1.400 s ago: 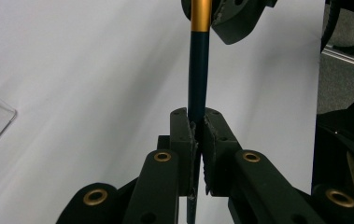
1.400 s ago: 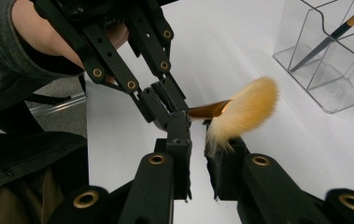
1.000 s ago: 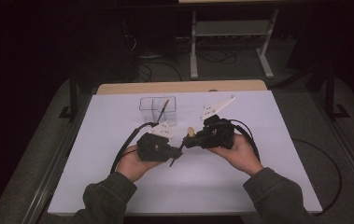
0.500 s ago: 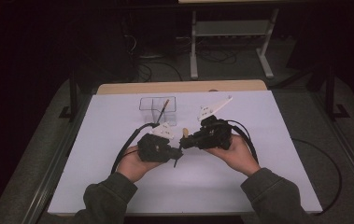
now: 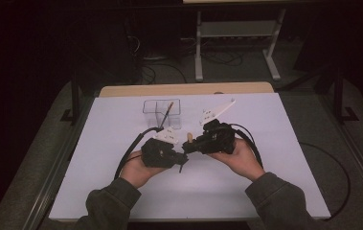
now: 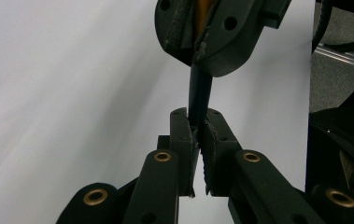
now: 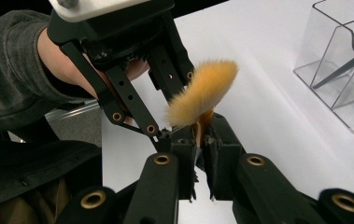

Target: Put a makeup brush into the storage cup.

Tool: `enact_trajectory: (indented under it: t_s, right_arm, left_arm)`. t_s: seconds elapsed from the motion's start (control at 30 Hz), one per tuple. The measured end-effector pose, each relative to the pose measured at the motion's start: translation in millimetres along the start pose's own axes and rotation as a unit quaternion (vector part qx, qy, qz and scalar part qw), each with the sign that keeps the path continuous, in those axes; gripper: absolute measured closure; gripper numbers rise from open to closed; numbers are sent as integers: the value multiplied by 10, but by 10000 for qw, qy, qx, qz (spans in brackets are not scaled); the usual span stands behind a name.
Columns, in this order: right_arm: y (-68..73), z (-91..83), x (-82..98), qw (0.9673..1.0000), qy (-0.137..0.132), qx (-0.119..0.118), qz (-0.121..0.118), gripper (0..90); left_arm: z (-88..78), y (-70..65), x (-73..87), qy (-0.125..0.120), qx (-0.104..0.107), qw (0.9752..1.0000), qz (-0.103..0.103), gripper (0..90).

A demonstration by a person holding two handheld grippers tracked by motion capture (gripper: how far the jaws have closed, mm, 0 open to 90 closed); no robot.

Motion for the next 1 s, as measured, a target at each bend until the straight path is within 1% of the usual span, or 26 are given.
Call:
enact_trajectory:
  t_s: [0.1, 0.13, 0.17, 0.2, 0.3, 0.33, 0.43, 0.47, 0.5, 0.57, 0.63, 0.73, 0.77, 0.9, 0.97, 1.0]
  right_arm:
    - [6, 1, -5, 10000, 39, -4, -57, 830]
    - [3, 0, -5, 9999, 66, 3, -77, 830]
    - [3, -1, -6, 9999, 100, 18, -104, 830]
    - [6, 1, -5, 9999, 126, 32, -102, 830]
    - [-14, -7, 1, 9996, 215, 108, -148, 830]
    - [-20, -13, 4, 9996, 232, 107, -119, 830]
    - [-47, -27, 18, 9994, 302, 161, -95, 831]
    - [-53, -30, 24, 9994, 321, 146, -71, 831]
    - [-66, -34, 30, 9991, 369, 199, -86, 831]
    - [-85, -39, 40, 9989, 403, 235, -54, 831]
    - [-108, -50, 44, 9985, 457, 295, -32, 831]
    - [-144, -58, 42, 9984, 453, 331, -17, 831]
    - [-148, -63, 38, 9983, 482, 333, -7, 831]
    - [-170, -75, 22, 9977, 547, 389, -56, 831]
    - [-190, -79, 16, 9971, 595, 440, -176, 831]
    - [-184, -86, 12, 9969, 634, 452, -140, 831]
  left_arm:
    - [-2, -2, 4, -3, 13, 10000, 24, 824]
    - [-3, -3, 8, -12, 24, 10000, 25, 813]
    - [-5, 1, 13, -25, 56, 10000, 31, 774]
    - [-6, 1, 21, -28, 81, 10000, -1, 761]
    - [-20, 12, 45, -51, 68, 10000, -15, 734]
    - [-27, 18, 51, -63, 38, 10000, 22, 728]
    - [-52, 16, 77, -87, 3, 10000, 17, 713]
    - [-61, 20, 89, -76, -14, 10000, 30, 706]
    - [-68, 24, 99, -87, -23, 10000, 31, 703]
    - [-86, 37, 125, -100, -53, 9999, 1, 688]
    - [-103, 55, 154, -123, -63, 9999, -71, 681]
    - [-118, 60, 184, -162, -81, 9998, -101, 674]
    - [-127, 64, 194, -143, -90, 9998, -72, 670]
    - [-144, 67, 234, -173, -119, 9997, -79, 662]
    - [-157, 67, 255, -185, -138, 9997, -83, 656]
    - [-164, 64, 267, -191, -155, 9996, -104, 652]
Point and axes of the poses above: each handheld gripper's, and its own axes: z roughly forward along the jaws, x roughly out of its underside, y roughly to its left, the point moved 2 cm from there along z, roughly forward along the jaws
